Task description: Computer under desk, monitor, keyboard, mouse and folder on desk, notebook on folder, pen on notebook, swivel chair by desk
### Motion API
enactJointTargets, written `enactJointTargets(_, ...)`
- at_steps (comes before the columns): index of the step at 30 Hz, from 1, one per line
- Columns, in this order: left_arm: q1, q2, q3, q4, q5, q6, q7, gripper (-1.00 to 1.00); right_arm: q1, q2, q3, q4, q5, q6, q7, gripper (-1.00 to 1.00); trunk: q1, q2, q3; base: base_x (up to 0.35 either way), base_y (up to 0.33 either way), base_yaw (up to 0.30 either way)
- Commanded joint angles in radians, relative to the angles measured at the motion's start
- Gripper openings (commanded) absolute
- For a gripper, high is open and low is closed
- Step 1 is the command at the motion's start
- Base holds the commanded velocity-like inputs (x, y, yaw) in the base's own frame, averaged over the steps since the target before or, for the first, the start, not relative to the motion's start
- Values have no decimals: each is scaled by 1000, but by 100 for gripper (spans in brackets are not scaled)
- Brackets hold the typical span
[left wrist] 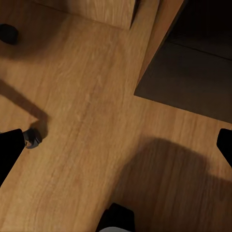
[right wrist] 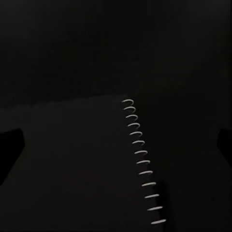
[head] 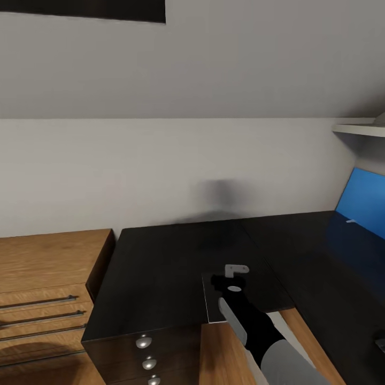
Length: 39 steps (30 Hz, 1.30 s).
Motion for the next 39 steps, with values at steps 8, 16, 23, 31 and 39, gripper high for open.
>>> enactJointTargets(8, -1, 1, 3, 0, 10, -5, -11, 100, -27, -21, -13, 47, -10, 2, 28, 100, 0, -1, -1, 1, 0, 0)
enactJointTargets(16, -1, 2, 5, -24, 10, -21, -12, 100, -73, -30, -68, 149, -12, -1, 120, 100, 0, -1, -1, 0, 0, 0)
enactJointTargets(23, -1, 0, 8, -60, 12, -24, -10, 100, -85, -31, -80, 175, -12, -1, 143, 100, 0, -1, -1, 0, 0, 0)
enactJointTargets(31, -1, 0, 8, -66, 12, -24, -9, 100, -86, -28, -81, 179, -12, 0, 147, 100, 0, -1, -1, 0, 0, 0)
enactJointTargets(39, -1, -1, 8, -68, 12, -25, -9, 100, -88, -26, -81, 181, -11, 8, 147, 100, 23, -43, -20, 0, 0, 0)
